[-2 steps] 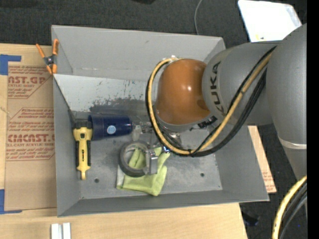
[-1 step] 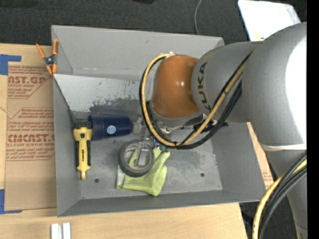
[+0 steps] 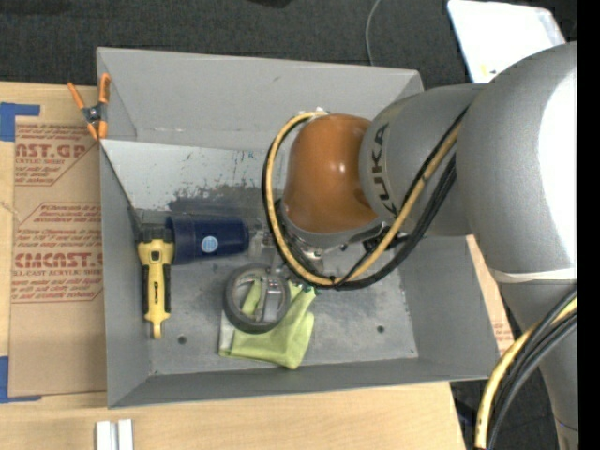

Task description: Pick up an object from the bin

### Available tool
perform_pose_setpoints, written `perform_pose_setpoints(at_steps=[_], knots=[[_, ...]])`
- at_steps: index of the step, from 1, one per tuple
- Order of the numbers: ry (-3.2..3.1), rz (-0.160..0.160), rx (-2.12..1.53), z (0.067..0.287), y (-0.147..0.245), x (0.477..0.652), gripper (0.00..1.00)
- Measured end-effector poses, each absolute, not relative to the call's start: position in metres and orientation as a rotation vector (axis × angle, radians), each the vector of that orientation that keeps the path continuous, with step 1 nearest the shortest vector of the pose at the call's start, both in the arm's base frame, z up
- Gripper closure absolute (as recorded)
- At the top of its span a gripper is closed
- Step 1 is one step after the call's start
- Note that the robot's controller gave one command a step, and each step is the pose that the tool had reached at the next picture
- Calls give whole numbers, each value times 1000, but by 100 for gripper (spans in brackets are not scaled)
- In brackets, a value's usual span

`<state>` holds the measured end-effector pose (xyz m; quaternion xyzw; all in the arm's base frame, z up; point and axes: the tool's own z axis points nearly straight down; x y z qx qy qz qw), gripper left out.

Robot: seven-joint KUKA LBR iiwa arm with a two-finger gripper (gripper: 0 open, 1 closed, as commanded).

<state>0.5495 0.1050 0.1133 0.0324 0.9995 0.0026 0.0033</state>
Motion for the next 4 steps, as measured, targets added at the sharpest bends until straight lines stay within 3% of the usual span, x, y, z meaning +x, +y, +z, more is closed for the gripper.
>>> perform_pose_setpoints(at_steps=[1,2,3,4], knots=[[3125,10,-230,101,85,560,0],[3102,11,-439,88,89,553,0],[3087,10,-526,70,79,588,100],[3087,11,-525,71,79,587,100]])
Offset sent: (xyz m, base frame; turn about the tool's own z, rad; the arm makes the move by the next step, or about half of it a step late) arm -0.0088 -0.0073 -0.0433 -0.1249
